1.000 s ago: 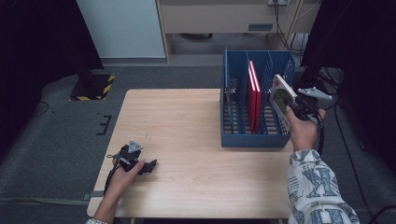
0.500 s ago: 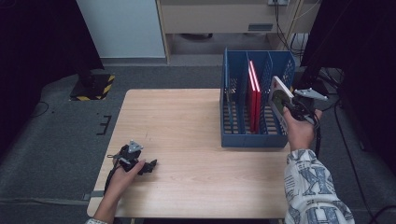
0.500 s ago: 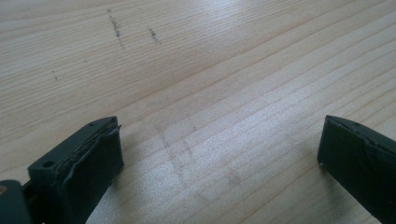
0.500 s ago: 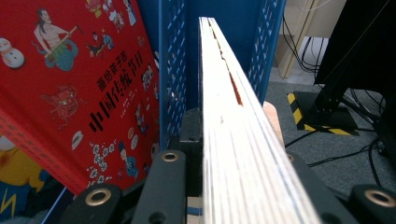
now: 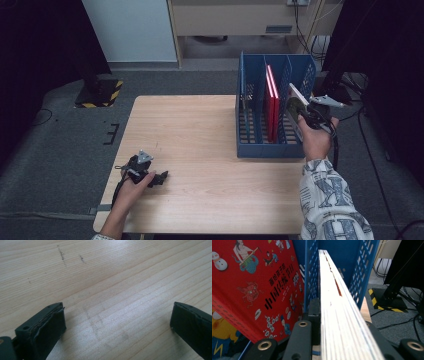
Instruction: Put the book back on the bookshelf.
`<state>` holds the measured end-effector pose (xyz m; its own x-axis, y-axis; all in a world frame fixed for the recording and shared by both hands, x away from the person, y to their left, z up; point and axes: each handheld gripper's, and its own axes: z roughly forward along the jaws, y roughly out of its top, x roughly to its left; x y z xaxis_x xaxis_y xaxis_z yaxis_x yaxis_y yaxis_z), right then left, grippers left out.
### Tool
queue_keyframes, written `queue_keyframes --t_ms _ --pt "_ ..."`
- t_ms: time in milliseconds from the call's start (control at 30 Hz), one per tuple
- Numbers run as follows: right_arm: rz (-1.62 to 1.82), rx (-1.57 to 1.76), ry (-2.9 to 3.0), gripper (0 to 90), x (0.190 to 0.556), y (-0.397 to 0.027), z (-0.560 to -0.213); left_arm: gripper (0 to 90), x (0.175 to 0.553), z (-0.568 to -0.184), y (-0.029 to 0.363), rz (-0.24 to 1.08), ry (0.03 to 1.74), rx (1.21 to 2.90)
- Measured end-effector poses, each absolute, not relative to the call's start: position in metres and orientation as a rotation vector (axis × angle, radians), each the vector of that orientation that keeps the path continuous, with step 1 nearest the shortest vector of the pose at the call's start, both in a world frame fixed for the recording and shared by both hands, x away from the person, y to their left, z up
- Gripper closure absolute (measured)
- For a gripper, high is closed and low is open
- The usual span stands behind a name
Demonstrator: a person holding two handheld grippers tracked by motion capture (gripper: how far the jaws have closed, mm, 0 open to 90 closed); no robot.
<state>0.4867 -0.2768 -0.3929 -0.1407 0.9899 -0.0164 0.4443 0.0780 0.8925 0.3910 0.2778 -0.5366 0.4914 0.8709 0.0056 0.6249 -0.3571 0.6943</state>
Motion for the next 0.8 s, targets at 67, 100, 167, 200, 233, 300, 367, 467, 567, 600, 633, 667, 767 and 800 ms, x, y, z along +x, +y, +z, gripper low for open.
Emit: queue_keyframes --t_ms 67,100,167,200,233,300,367,467,567,600,633,667,767,800 --pt "1.011 1.443 1.681 75.5 0.489 -0.276 -0.395 0.0 0.391 -0.537 0.278 0.501 1.225 2.104" --pt "1.012 1.448 1.678 75.5 0.490 -0.275 -0.396 0.0 0.391 -0.537 0.278 0.501 1.225 2.104" --pt "1.012 1.460 1.677 75.5 0.493 -0.274 -0.399 0.0 0.391 -0.537 0.278 0.501 1.225 2.104" --pt "1.012 1.460 1.677 75.5 0.493 -0.274 -0.399 0.0 0.391 -0.537 0.278 0.501 1.225 2.104" --pt "1.005 1.471 1.685 75.5 0.496 -0.273 -0.402 0.0 0.391 -0.537 0.278 0.500 1.224 2.104" --pt "1.007 1.488 1.682 75.5 0.499 -0.272 -0.406 0.0 0.391 -0.537 0.278 0.500 1.224 2.104" --pt "1.002 1.495 1.685 75.5 0.501 -0.271 -0.409 0.0 0.391 -0.537 0.278 0.500 1.224 2.104" --pt "0.992 1.501 1.692 75.5 0.505 -0.269 -0.413 0.0 0.391 -0.537 0.278 0.500 1.222 2.105" --pt "0.983 1.513 1.695 75.5 0.509 -0.268 -0.418 0.0 0.391 -0.537 0.278 0.499 1.221 2.106" --pt "0.983 1.513 1.695 75.5 0.509 -0.268 -0.418 0.0 0.391 -0.537 0.278 0.499 1.221 2.106" --pt "0.969 1.517 1.702 75.5 0.511 -0.267 -0.421 0.0 0.391 -0.537 0.278 0.499 1.220 2.106" --pt "0.963 1.518 1.703 75.5 0.511 -0.267 -0.422 0.0 0.391 -0.537 0.278 0.499 1.220 2.106" --pt "0.947 1.518 1.718 75.5 0.513 -0.265 -0.426 0.0 0.392 -0.537 0.277 0.498 1.220 2.105" --pt "0.945 1.519 1.720 75.5 0.513 -0.265 -0.426 0.0 0.392 -0.537 0.277 0.498 1.219 2.106"
